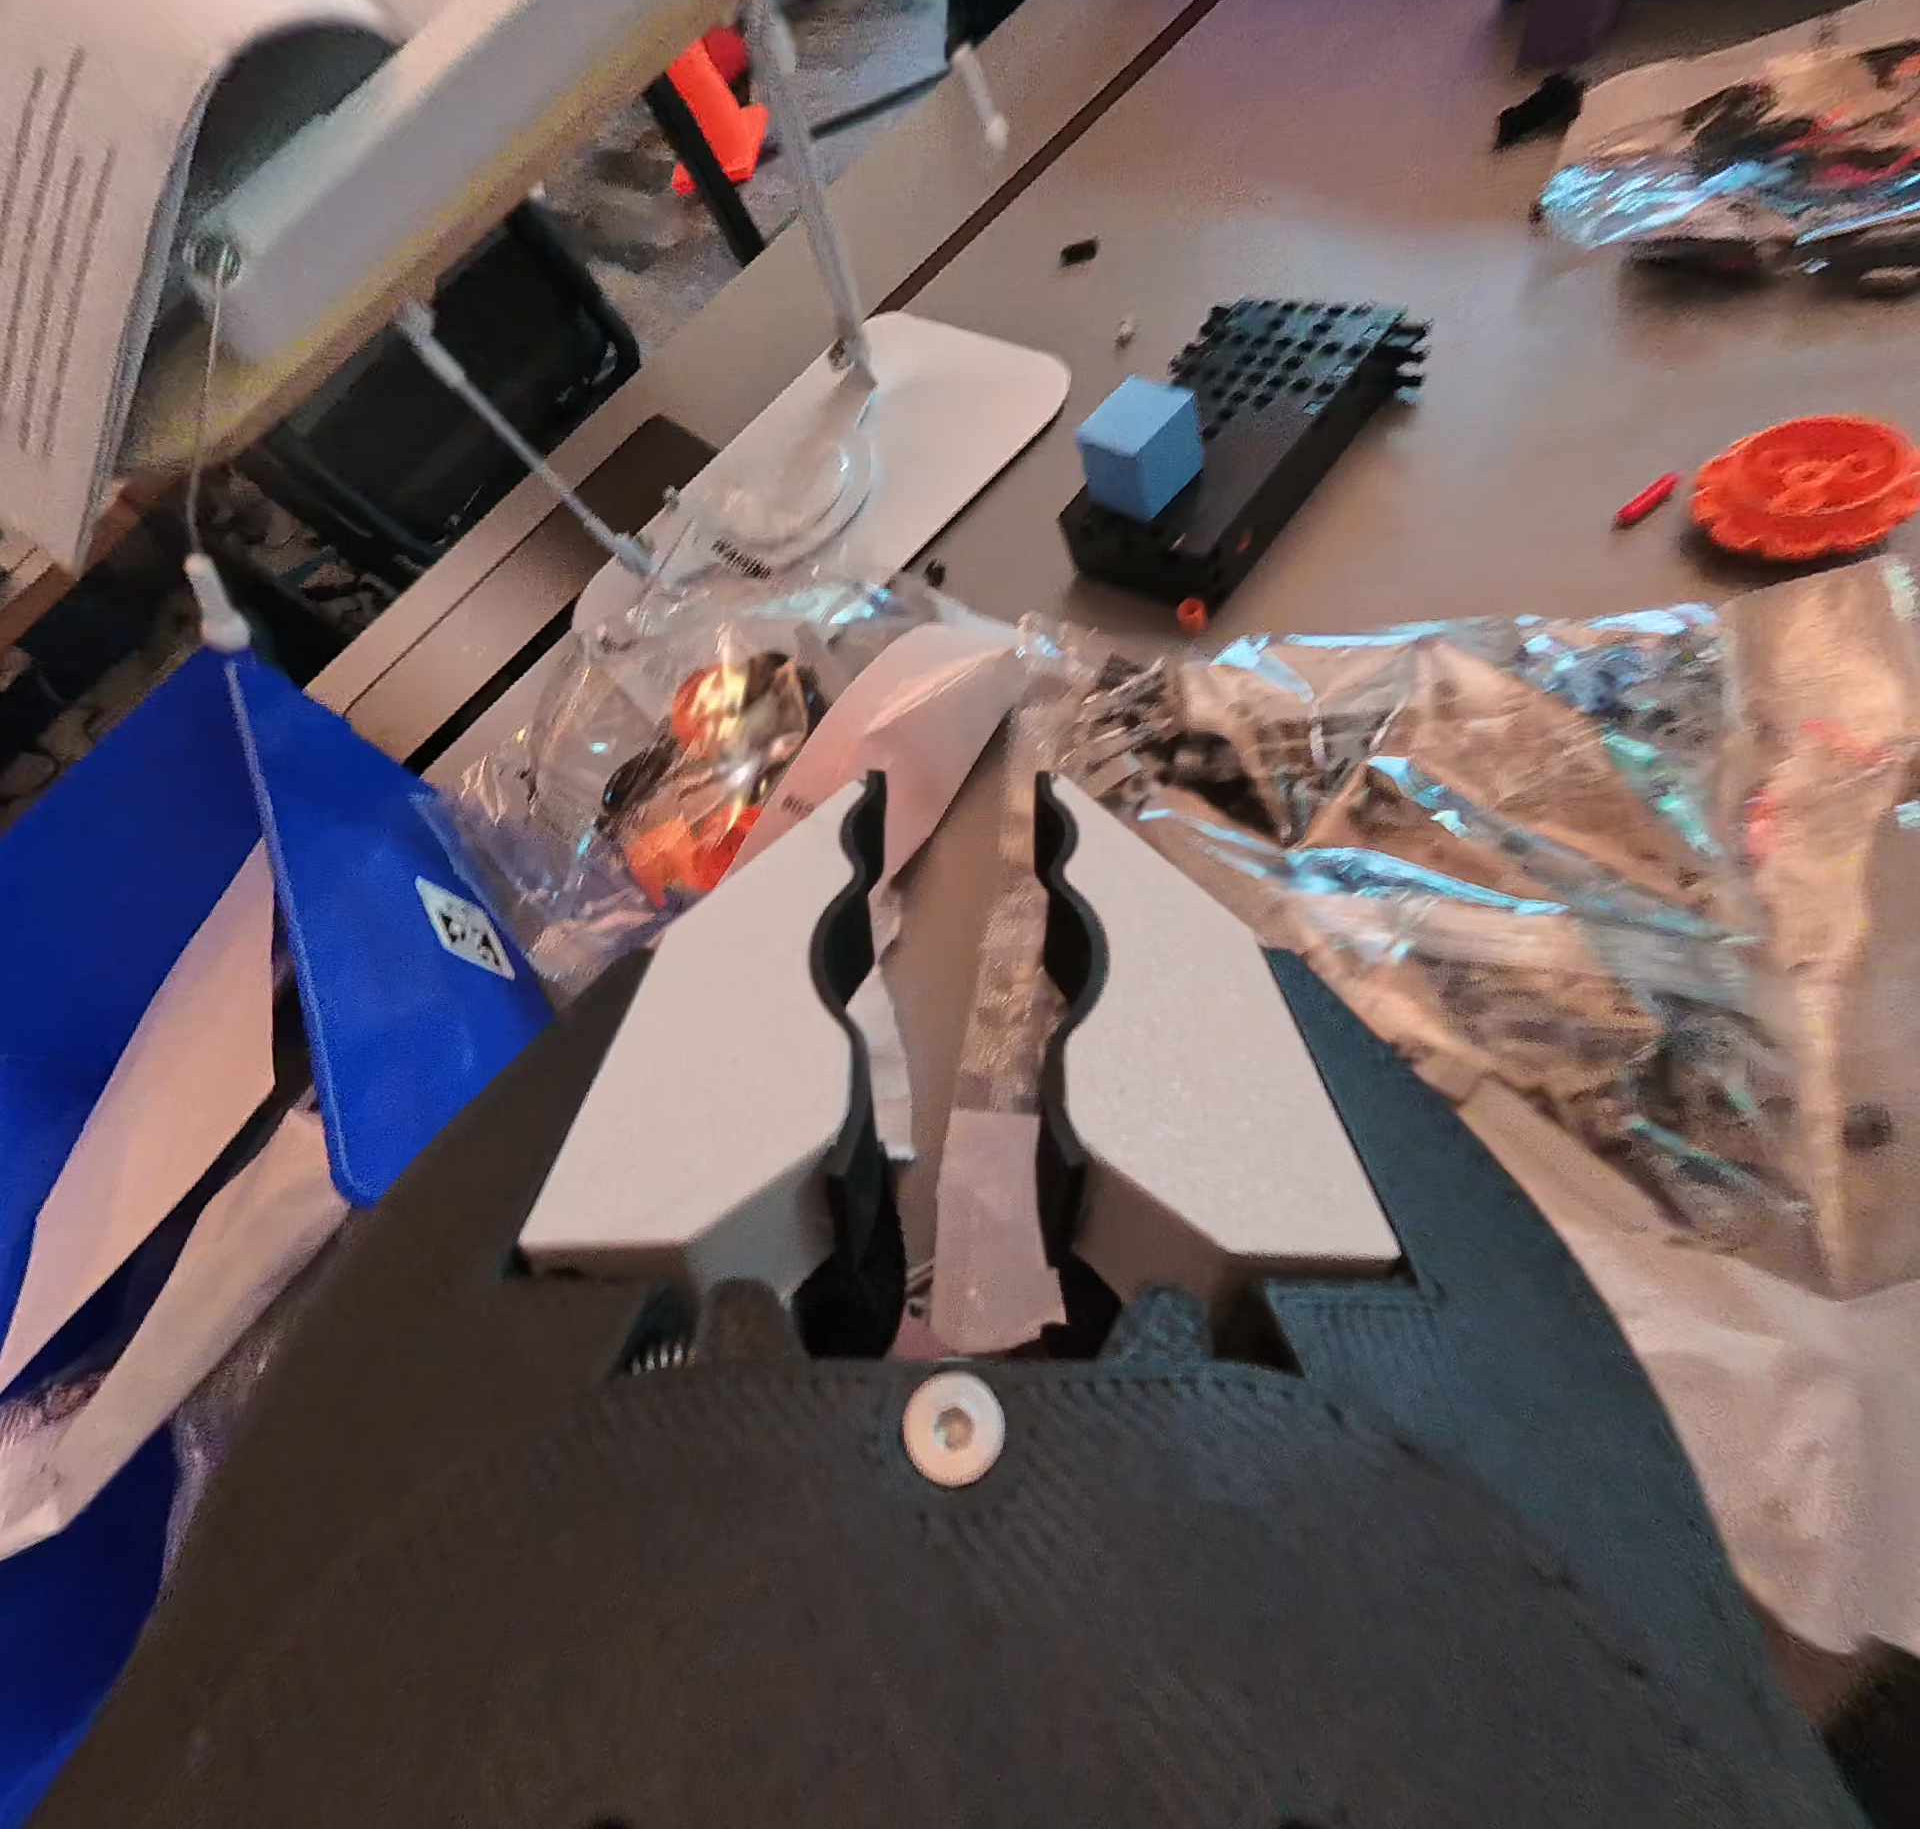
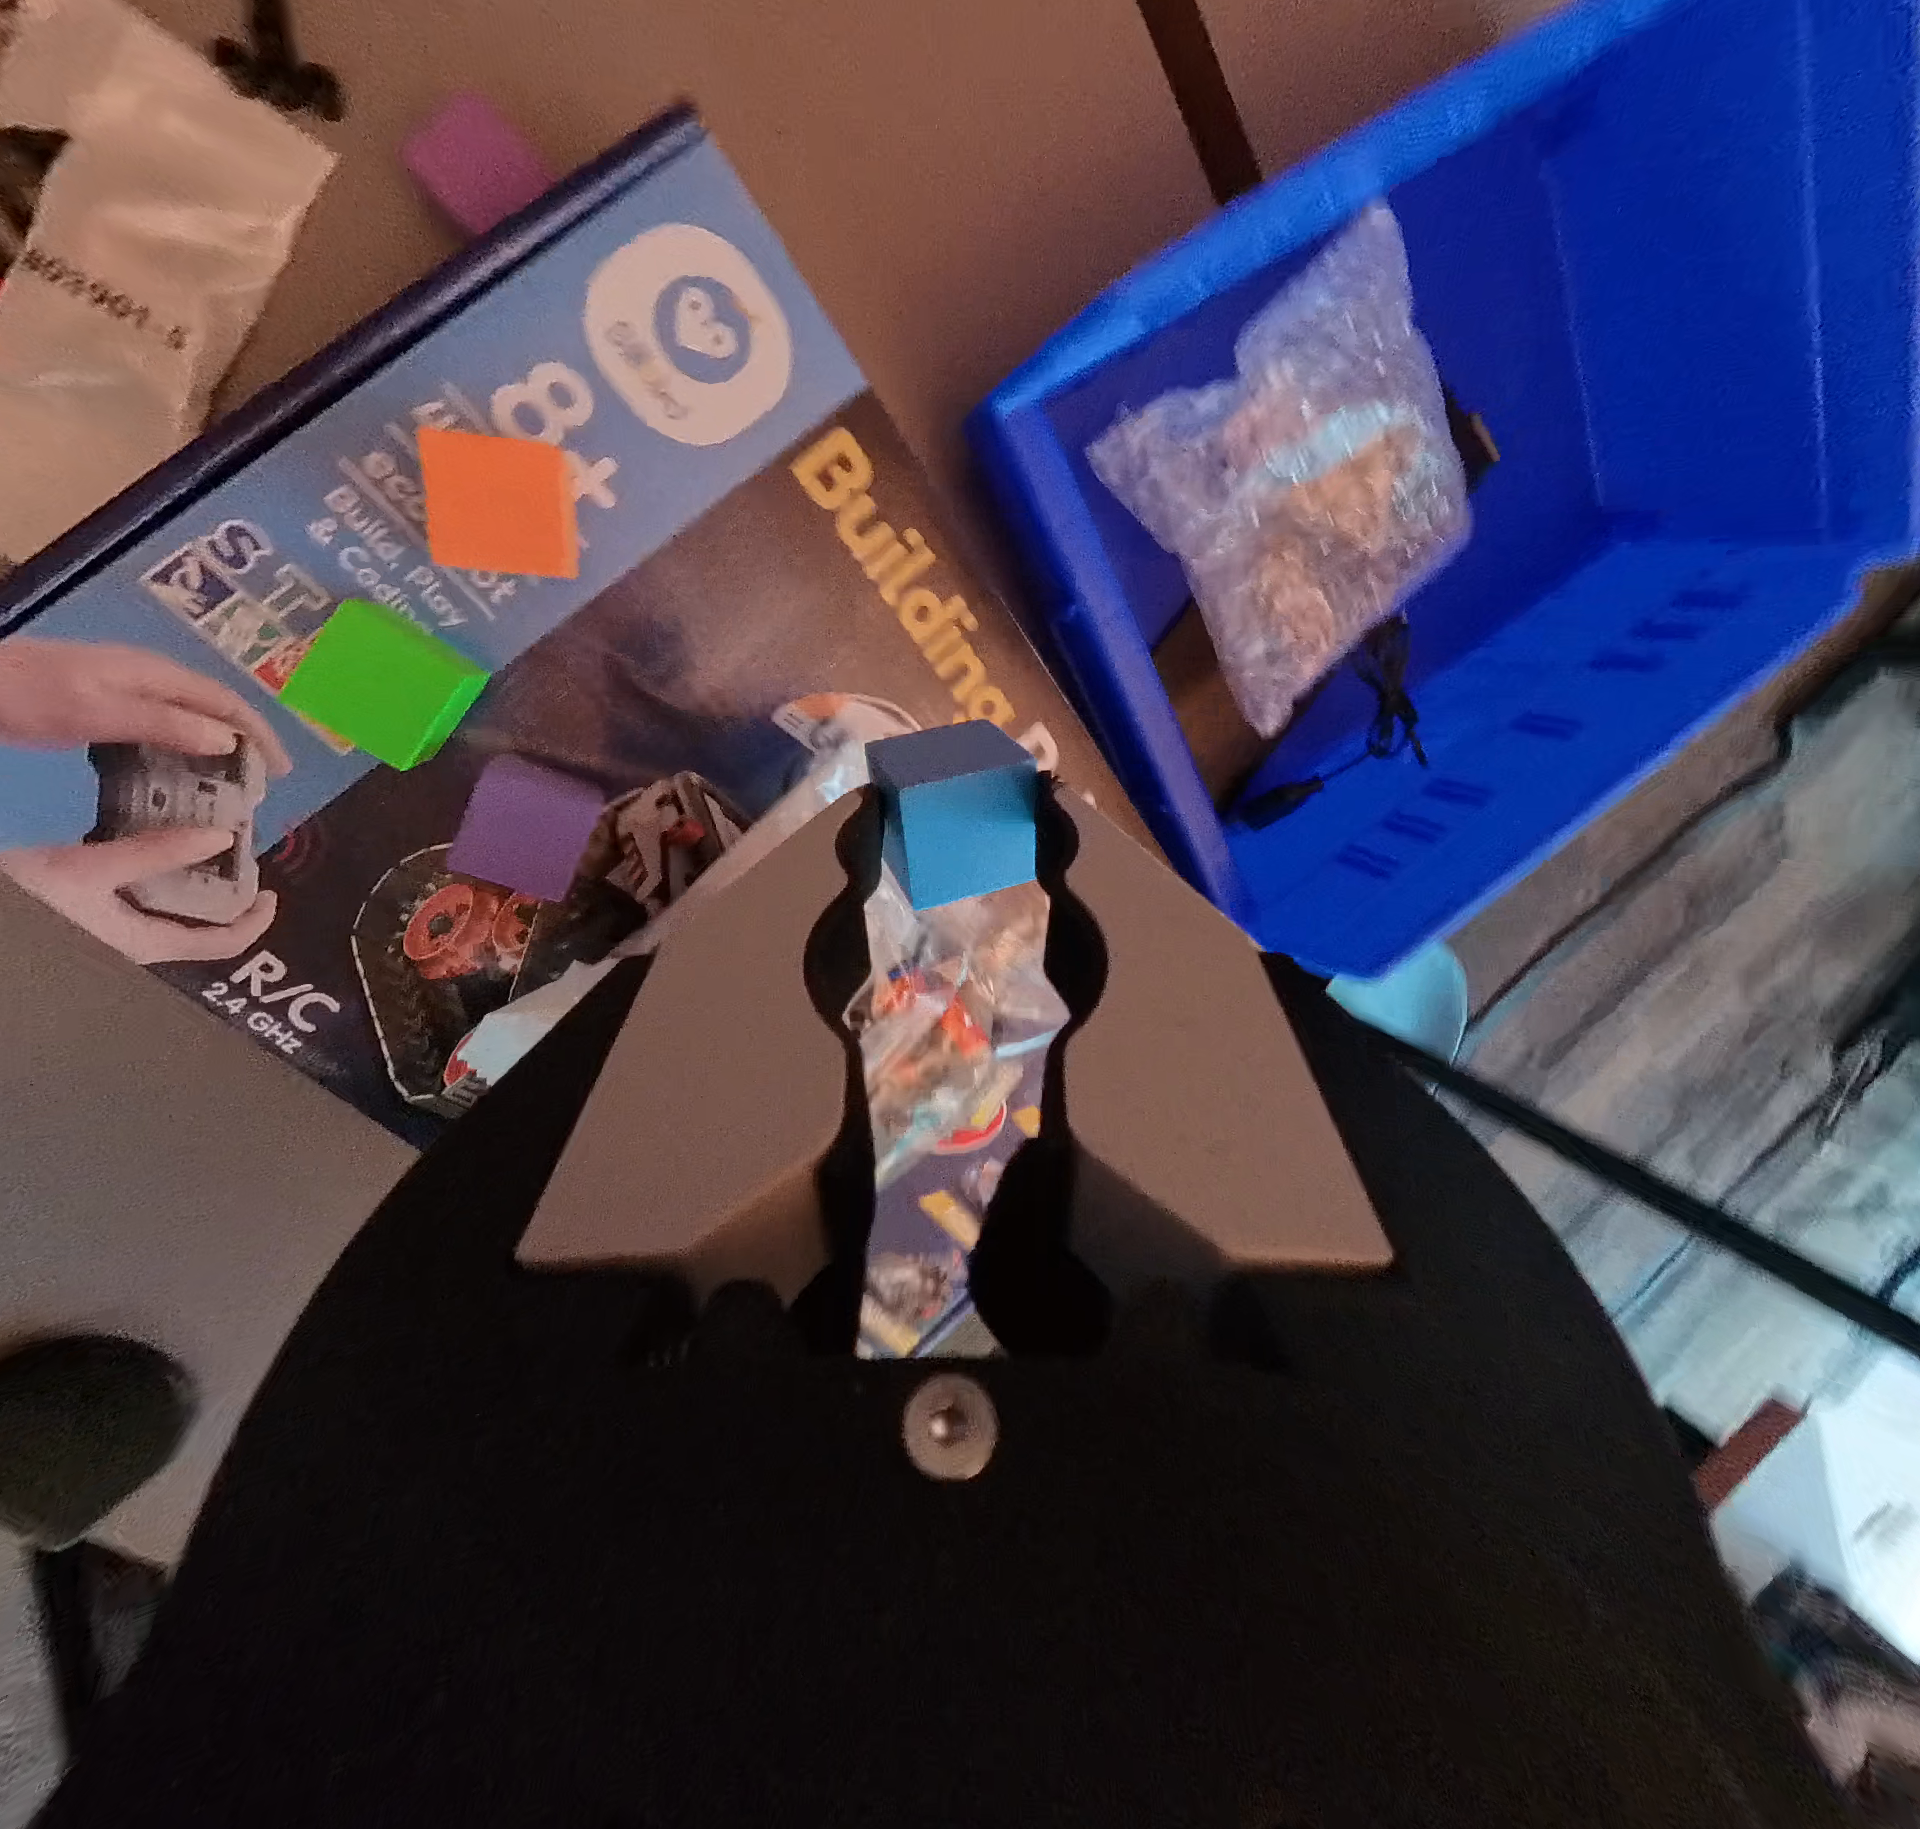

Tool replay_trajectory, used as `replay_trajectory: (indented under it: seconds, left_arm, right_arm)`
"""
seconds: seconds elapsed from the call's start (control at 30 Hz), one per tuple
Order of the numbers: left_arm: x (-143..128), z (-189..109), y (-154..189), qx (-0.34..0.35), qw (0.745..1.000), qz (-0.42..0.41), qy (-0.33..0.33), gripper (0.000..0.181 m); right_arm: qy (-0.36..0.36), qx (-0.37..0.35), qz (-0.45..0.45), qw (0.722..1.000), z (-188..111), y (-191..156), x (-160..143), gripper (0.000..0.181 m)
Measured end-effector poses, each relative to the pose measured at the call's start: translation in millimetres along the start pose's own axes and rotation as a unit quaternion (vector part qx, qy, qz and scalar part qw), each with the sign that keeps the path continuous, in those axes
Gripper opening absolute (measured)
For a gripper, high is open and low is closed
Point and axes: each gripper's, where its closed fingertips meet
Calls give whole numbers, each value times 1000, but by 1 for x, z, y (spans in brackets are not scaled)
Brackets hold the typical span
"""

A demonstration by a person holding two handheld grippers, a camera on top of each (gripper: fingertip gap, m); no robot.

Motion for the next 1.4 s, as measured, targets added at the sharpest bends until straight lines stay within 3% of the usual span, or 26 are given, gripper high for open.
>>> replay_trajectory:
  seconds: [0.07, 0.23, 0.37, 0.43, 0.53, 0.67, 0.73, 0.9, 1.4]
  left_arm:
    - [21, 0, 8, -8, 1000, 19, 9, 27]
    - [78, 6, 35, -33, 996, 75, 41, 27]
    - [103, 20, 52, -44, 993, 93, 62, 26]
    - [106, 30, 58, -49, 992, 90, 70, 25]
    - [105, 43, 67, -60, 992, 78, 79, 25]
    - [92, 53, 77, -72, 992, 82, 65, 25]
    - [91, 52, 80, -76, 992, 79, 67, 25]
    - [102, 51, 88, -85, 989, 89, 81, 25]
    - [134, -5, 90, -72, 978, 117, 157, 25]
  right_arm:
    - [14, 28, -41, 999, 9, -18, 4, 28]
    - [-48, 65, -120, 990, 44, -44, -9, 28]
    - [-73, 66, -133, 986, 53, -47, -17, 36]
    - [-40, 64, -121, 990, 43, -47, -6, 39]
    - [19, 112, -111, 987, 30, -74, 19, 39]
    - [-6, 162, -106, 981, 47, -108, 24, 45]
    - [-39, 153, -94, 983, 60, -108, 18, 31]
    - [-16, 161, -84, 983, 56, -108, 24, 28]
    - [21, 95, -1, 995, 15, -94, 55, 28]
Point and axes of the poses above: each gripper's, where its closed fingertips meet, z out along the fingers, x out of its top, y = z × x across the jaws, and after that the axes turned 13 degrees about z, right-handed
